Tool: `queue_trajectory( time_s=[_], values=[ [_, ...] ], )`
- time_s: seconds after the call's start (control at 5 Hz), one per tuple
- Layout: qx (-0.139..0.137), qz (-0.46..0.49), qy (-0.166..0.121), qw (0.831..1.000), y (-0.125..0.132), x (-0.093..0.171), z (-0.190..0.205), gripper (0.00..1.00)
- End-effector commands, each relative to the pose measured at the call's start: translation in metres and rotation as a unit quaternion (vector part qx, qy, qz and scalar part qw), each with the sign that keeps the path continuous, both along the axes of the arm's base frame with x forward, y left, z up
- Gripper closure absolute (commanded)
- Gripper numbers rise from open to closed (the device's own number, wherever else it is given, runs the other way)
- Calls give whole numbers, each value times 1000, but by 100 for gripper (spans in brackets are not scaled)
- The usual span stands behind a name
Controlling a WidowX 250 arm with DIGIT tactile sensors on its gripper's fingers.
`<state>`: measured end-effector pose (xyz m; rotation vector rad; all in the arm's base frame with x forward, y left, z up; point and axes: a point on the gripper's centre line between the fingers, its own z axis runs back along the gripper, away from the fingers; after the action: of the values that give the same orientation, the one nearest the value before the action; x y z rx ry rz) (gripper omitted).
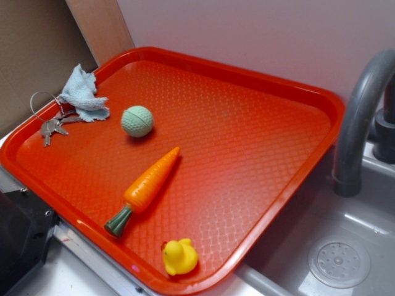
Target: Grab the green ball.
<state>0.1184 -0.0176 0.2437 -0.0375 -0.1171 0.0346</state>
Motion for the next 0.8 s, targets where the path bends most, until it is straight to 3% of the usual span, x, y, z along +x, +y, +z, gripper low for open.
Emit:
queue_trajectory(
  time_s=[0.0,0.2,0.4,0.6],
  values=[
    [0,0,0,1000,0,0,0,0],
    [-13,125,11,992,20,50,-50,0],
    [18,143,-30,989,27,102,-95,0],
    [18,57,-28,998,33,122,-145,0]
  ],
)
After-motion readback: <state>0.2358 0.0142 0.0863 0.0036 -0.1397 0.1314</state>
